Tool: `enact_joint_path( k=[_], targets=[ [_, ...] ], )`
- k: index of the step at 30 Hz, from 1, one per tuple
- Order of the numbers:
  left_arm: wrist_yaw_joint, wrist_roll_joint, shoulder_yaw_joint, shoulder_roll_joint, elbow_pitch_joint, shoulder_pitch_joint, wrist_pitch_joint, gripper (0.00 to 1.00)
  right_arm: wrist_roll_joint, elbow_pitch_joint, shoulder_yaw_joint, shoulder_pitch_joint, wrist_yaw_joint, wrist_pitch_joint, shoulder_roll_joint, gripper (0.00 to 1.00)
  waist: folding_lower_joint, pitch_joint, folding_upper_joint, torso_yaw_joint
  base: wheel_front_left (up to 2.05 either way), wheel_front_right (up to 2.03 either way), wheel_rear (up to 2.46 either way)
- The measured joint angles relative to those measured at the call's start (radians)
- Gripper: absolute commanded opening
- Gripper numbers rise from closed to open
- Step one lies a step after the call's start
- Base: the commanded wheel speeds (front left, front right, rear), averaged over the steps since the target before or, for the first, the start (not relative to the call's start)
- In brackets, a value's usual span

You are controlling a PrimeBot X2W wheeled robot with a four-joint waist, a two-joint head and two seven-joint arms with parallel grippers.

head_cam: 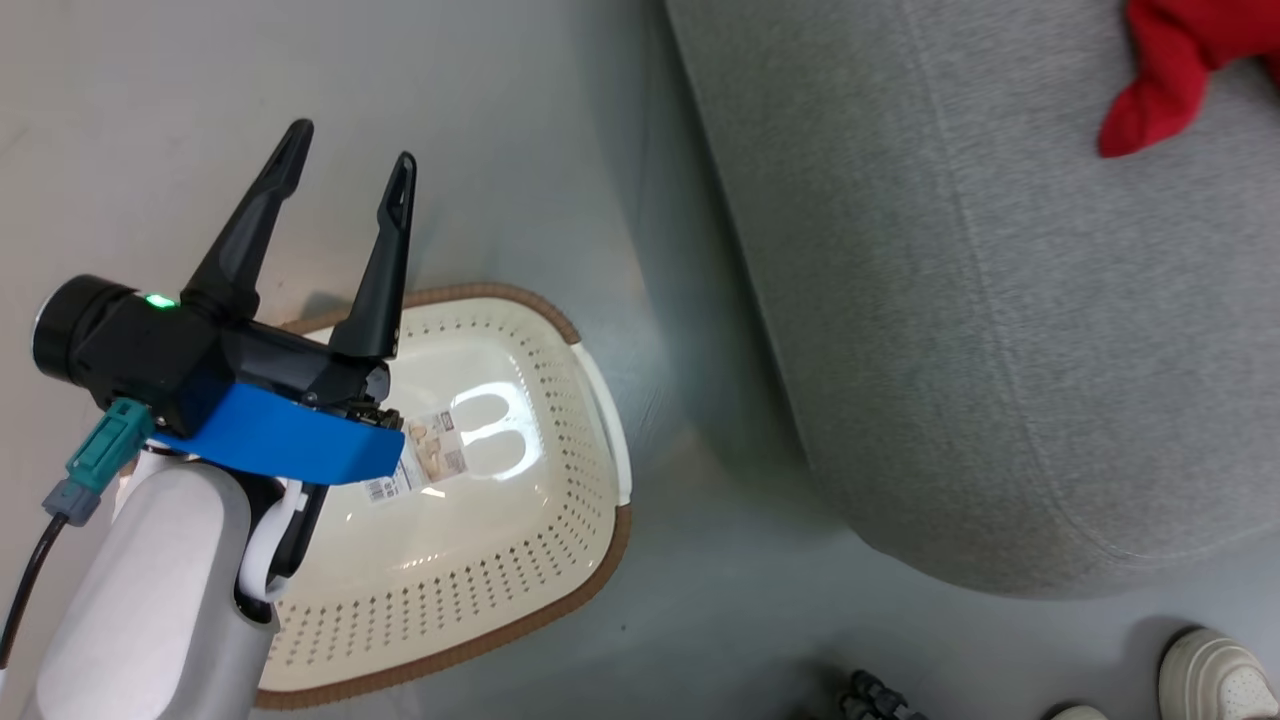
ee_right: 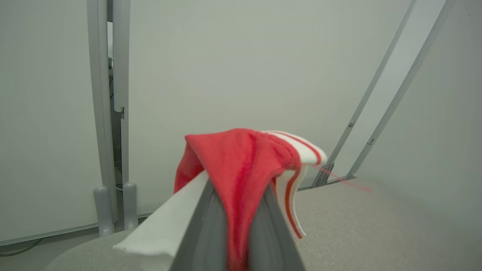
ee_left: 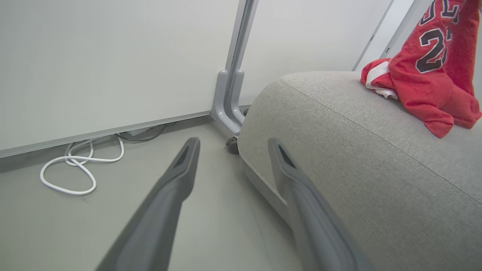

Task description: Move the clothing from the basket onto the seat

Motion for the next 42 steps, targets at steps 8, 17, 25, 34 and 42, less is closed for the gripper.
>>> enact_joint_path(
  k=[8, 17, 25, 34, 42],
  targets=[
    [-0.003, 0.006, -0.018, -0.001, -0.004, -0.019, -0.012, 1.00, -0.039, 0.207, 0.019, 0.119, 0.000, -0.076, 0.072, 0.00, -0.0001, 0.064, 0.0000, 0.062, 0.00, 0.00, 0.00],
    [-0.002, -0.025, -0.030, -0.044, 0.091, 0.000, -0.073, 1.00, -0.072, 0.335, 0.071, 0.216, 0.000, -0.166, 0.109, 1.00, -0.0002, -0.042, 0.0000, 0.115, 0.00, 0.00, 0.00],
    [-0.002, -0.068, -0.017, -0.112, 0.227, 0.084, -0.118, 1.00, -0.053, 0.328, 0.114, 0.409, 0.000, -0.241, 0.148, 1.00, -0.0005, -0.257, 0.0001, 0.175, 0.00, 0.00, 0.00],
    [0.009, -0.081, 0.059, -0.168, 0.311, 0.247, -0.122, 1.00, -0.059, 0.161, 0.153, 0.769, 0.000, -0.311, 0.245, 1.00, -0.0008, -0.514, 0.0001, 0.226, 0.00, 0.00, 0.00],
    [0.019, -0.063, 0.134, -0.193, 0.324, 0.375, -0.123, 1.00, -0.066, -0.074, 0.190, 1.051, 0.000, -0.339, 0.388, 1.00, -0.0008, -0.653, 0.0001, 0.267, 0.00, 0.00, 0.00]
  ],
)
